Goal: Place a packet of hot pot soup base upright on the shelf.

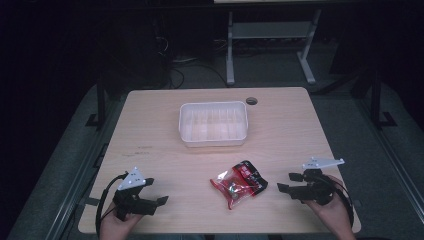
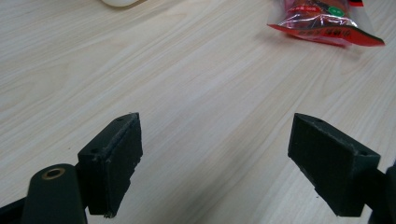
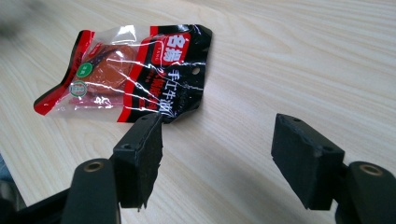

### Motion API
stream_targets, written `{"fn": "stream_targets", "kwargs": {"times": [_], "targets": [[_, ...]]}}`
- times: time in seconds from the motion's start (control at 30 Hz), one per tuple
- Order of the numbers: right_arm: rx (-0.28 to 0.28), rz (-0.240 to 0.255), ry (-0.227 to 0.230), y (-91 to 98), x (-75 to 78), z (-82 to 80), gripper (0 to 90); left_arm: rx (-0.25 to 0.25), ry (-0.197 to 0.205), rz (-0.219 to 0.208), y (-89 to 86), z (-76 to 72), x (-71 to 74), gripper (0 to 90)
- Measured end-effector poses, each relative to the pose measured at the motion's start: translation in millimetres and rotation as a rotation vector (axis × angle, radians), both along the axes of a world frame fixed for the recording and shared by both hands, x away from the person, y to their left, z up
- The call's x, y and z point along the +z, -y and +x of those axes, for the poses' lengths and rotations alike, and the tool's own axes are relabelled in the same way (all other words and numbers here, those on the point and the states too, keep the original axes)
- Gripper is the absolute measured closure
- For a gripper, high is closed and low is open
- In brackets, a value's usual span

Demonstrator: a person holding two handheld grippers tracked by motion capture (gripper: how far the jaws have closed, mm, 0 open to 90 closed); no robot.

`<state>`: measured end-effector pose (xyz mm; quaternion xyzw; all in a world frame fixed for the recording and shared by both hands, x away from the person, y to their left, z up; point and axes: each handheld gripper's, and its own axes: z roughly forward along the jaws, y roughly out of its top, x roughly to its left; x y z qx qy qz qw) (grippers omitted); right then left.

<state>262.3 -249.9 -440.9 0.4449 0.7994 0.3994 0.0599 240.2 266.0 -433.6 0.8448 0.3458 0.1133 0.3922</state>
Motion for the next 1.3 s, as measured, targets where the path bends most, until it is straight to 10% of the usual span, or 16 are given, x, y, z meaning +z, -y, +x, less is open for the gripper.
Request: {"fn": "stream_targets", "kwargs": {"times": [0.37,1.3], "targets": [[0.018,-0.013,0.013,-8.9,9.3,8.4,32.7,-0.073,0.014,-0.016,35.8,-2.1,13.8,21.2],[0.051,0.005,0.003,-42.8,26.3,50.2,32.5,-0.264,-0.079,0.111,163.9,25.4,11.6,24.4]]}}
